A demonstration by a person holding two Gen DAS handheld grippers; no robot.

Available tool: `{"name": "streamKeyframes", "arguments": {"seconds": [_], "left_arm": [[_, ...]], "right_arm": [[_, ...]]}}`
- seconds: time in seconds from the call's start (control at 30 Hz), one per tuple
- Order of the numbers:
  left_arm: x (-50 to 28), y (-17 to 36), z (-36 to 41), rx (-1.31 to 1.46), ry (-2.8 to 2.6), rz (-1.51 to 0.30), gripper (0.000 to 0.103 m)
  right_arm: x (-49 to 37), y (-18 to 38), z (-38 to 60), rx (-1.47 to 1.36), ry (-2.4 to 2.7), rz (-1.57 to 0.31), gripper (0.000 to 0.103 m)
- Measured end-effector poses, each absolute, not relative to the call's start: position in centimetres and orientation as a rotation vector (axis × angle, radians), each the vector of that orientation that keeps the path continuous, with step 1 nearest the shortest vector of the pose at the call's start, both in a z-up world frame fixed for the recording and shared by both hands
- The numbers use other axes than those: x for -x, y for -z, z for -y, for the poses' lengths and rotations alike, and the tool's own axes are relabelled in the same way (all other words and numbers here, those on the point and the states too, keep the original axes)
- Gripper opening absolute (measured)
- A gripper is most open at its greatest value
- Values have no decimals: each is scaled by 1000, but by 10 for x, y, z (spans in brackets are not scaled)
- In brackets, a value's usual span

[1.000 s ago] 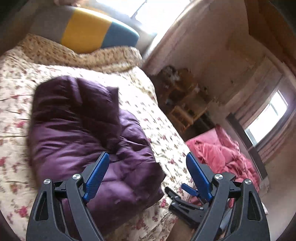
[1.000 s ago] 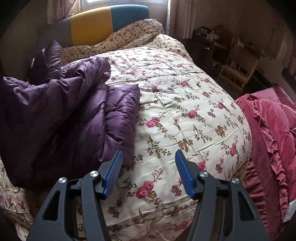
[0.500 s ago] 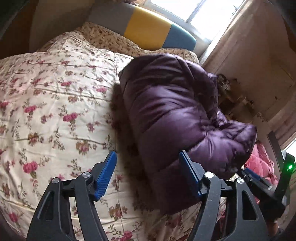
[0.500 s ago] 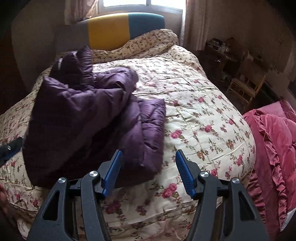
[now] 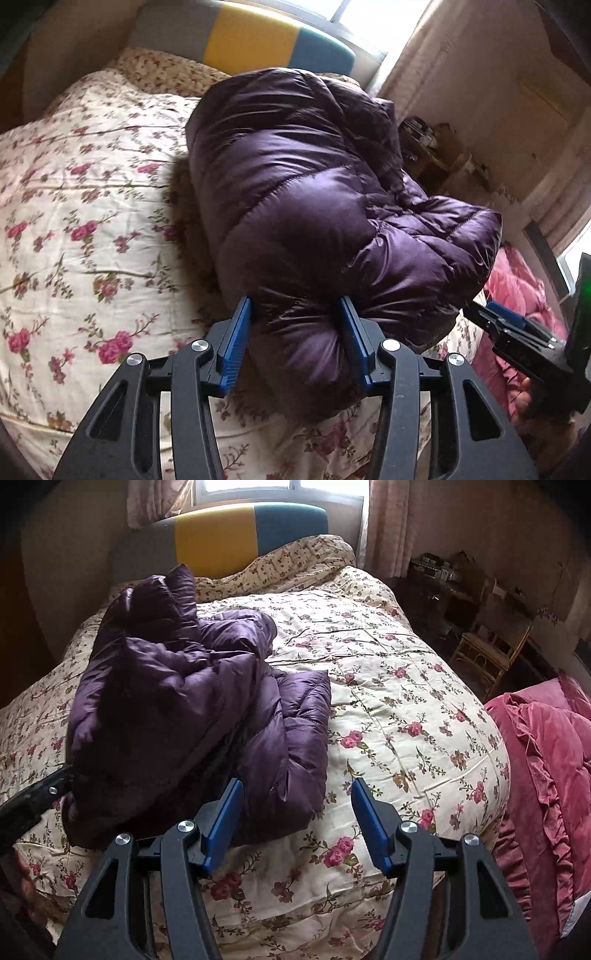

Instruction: Fold large clothes

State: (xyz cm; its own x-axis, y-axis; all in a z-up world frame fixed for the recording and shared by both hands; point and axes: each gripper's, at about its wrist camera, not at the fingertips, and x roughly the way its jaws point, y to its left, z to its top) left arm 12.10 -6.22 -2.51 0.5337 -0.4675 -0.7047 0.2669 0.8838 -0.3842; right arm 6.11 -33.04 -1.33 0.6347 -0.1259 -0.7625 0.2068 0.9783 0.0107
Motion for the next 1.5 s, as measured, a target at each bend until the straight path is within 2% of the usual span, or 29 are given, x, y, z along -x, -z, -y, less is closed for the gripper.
{"name": "streamKeyframes", "arguments": {"seconds": [0.23,0.3,0.87,0.97,1.13,1.17,1.2,1.23,1.3,1.33,1.4,1.5], "left_arm": [[-126,31,86,143,477,-910,48],[-128,33,87,134,479,-909,48],[-129,33,87,103,505,-906,48],[-130,33,87,104,506,-908,48],[-129,33,88,96,509,-905,48],[-129,33,88,97,510,-905,48],[-128,33,88,97,511,-904,48],[-128,32,88,95,514,-903,48],[-128,32,87,92,517,-901,48],[-128,32,87,92,521,-901,48],[-128,32,86,96,527,-901,48],[-127,30,85,95,537,-901,48]], "right_arm": [[-59,8,327,-125,176,-857,61],[-58,6,324,-133,166,-856,68],[-69,-13,299,-112,132,-832,70],[-65,-22,297,-124,109,-805,82],[-74,-21,284,-100,89,-800,83],[-77,-19,283,-101,87,-808,76],[-82,-13,282,-101,81,-824,63],[-85,-9,281,-105,77,-839,59],[-90,-3,281,-114,65,-856,37],[-92,0,280,-103,63,-860,34],[-96,7,280,-104,54,-878,18],[-100,18,280,-88,49,-898,13]]}}
